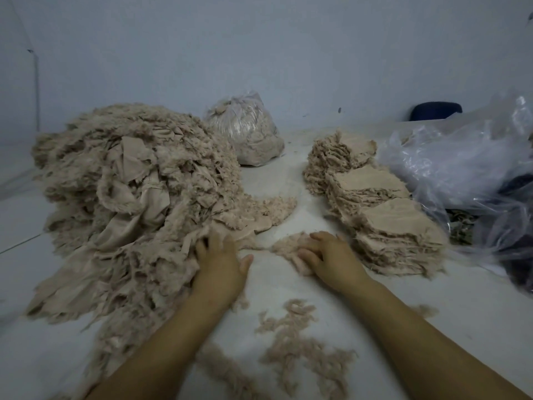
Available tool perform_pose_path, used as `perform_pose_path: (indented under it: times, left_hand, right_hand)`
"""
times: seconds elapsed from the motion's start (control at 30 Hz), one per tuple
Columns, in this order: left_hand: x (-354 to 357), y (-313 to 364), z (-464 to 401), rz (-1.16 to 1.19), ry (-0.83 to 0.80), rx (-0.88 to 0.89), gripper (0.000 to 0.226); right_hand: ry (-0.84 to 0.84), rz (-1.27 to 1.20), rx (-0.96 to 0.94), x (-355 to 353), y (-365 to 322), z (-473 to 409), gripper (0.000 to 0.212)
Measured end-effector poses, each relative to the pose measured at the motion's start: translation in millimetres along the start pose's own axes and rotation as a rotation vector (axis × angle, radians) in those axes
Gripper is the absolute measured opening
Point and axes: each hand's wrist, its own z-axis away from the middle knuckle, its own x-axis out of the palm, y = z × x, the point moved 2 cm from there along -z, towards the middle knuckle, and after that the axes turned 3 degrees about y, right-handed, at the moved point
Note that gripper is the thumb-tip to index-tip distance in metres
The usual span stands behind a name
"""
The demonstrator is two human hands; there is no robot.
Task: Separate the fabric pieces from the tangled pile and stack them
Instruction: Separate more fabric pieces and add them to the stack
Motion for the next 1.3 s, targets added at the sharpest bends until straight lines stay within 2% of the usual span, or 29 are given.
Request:
perform_pose_path:
  times: [0.03,0.07,0.1,0.17,0.23,0.3,0.4,0.53,0.6,0.7,0.77,0.83,0.87,0.93,1.0,1.07,1.13,1.2,1.23,1.3]
  left_hand:
    - [-6,12,-1,-0.066,0.13,0.128,0.052]
    - [-9,24,-5,-0.038,0.212,0.258,0.044]
    - [-9,35,-10,0.012,0.188,0.378,0.04]
    - [3,46,-21,0.039,-0.018,0.471,0.049]
    - [19,38,-28,-0.006,-0.234,0.372,0.07]
    - [31,20,-34,0.032,-0.335,0.248,0.086]
    - [32,8,-37,0.048,-0.38,0.189,0.103]
    - [31,7,-33,0.008,-0.395,0.145,0.111]
    - [32,3,-32,-0.01,-0.404,0.124,0.108]
    - [31,-4,-29,0.02,-0.427,0.088,0.1]
    - [29,-3,-24,0.027,-0.414,0.105,0.095]
    - [22,1,-21,0.124,-0.348,0.19,0.088]
    - [16,3,-20,0.256,-0.296,0.238,0.083]
    - [-3,5,-16,0.492,-0.181,0.326,0.06]
    - [-22,-2,-14,0.511,-0.001,0.418,0.034]
    - [-33,-15,-13,0.46,0.095,0.446,0.025]
    - [-29,-24,-9,0.299,-0.006,0.484,0.028]
    - [-12,-23,0,0.149,-0.141,0.515,0.035]
    - [-5,-19,5,0.143,-0.152,0.509,0.038]
    - [2,-6,8,0.286,-0.104,0.469,0.037]
  right_hand:
    - [0.087,-0.059,-0.014,-1,-3,-2,0.027]
    - [0.124,-0.096,-0.037,-1,-5,-5,0.026]
    - [0.099,-0.101,-0.07,1,-6,-7,0.026]
    - [-0.086,-0.059,-0.105,12,-5,-10,0.035]
    - [-0.245,0.007,-0.079,21,0,-11,0.049]
    - [-0.281,0.093,-0.074,25,4,-13,0.053]
    - [-0.301,0.17,-0.04,28,2,-9,0.053]
    - [-0.344,0.212,0.05,26,-6,-3,0.055]
    - [-0.328,0.267,0.079,21,-7,2,0.054]
    - [-0.097,0.385,0.073,6,-7,5,0.044]
    - [0.019,0.322,0.034,0,-8,5,0.039]
    - [-0.022,0.173,-0.006,4,-7,3,0.041]
    - [-0.077,0.103,0.003,8,-7,2,0.046]
    - [-0.178,0.057,0.05,14,-4,-2,0.06]
    - [-0.245,0.108,0.083,17,0,-9,0.074]
    - [-0.302,0.173,0.091,16,0,-12,0.081]
    - [-0.312,0.196,0.107,16,-1,-10,0.086]
    - [-0.251,0.131,0.152,13,-5,-4,0.087]
    - [-0.165,0.075,0.16,10,-10,-2,0.081]
    - [0.054,0.005,0.102,2,-25,1,0.052]
